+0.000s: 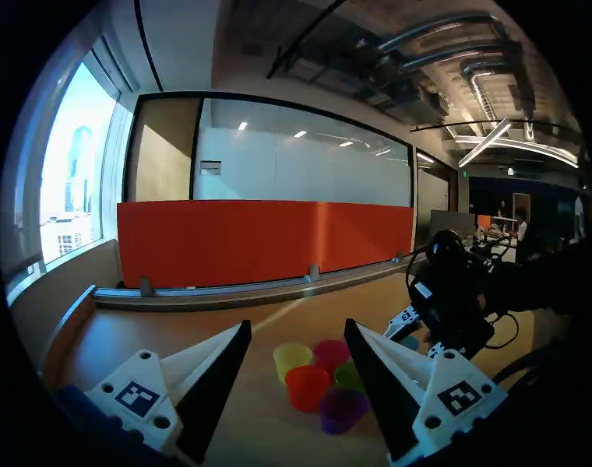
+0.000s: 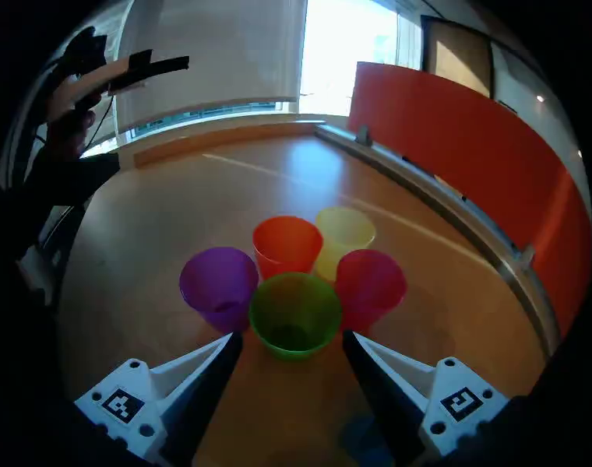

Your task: Pour water

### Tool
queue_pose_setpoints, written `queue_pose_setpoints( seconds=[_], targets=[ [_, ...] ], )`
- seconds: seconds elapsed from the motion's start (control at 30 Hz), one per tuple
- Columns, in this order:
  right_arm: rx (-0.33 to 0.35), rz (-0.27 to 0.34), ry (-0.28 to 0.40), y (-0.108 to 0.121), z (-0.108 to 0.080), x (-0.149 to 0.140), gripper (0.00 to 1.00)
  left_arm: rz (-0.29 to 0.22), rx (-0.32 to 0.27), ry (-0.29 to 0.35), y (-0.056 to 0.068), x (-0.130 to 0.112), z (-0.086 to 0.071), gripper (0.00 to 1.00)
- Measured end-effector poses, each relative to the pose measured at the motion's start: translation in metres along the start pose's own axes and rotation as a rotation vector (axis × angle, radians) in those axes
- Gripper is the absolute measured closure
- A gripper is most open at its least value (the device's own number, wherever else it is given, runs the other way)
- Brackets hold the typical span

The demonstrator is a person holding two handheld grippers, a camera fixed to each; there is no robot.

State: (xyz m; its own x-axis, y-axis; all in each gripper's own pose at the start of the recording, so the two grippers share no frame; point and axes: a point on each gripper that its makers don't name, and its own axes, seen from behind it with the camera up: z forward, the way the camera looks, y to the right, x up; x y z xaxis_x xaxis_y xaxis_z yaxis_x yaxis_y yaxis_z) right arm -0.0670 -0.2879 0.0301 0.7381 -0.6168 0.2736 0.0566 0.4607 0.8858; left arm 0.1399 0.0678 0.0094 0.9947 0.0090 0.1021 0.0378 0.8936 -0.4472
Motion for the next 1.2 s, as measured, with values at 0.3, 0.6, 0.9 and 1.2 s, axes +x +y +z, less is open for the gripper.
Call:
queue_pose_setpoints(
  seconds=[0.3,0.6,0.9,1.2],
  targets=[
    [0.003,0.006,-0.016,0.0,0.013,0.001,0.01,-0.005,0.004,-0.004,-0.004,-0.004,-0.001,0.12],
    [0.004,0.001,-0.03,0.0,0.025,0.001,0.0,-0.01,0.007,-0.005,-0.009,-0.007,0.0,0.12],
    [0.006,0.013,-0.027,0.0,0.033,0.003,0.01,-0.01,0.009,-0.007,-0.01,-0.008,-0.001,0.12],
    [0.002,0.025,-0.025,0.001,0.036,0.002,0.07,-0.009,0.009,-0.007,-0.011,-0.008,-0.001,0.12]
  ],
)
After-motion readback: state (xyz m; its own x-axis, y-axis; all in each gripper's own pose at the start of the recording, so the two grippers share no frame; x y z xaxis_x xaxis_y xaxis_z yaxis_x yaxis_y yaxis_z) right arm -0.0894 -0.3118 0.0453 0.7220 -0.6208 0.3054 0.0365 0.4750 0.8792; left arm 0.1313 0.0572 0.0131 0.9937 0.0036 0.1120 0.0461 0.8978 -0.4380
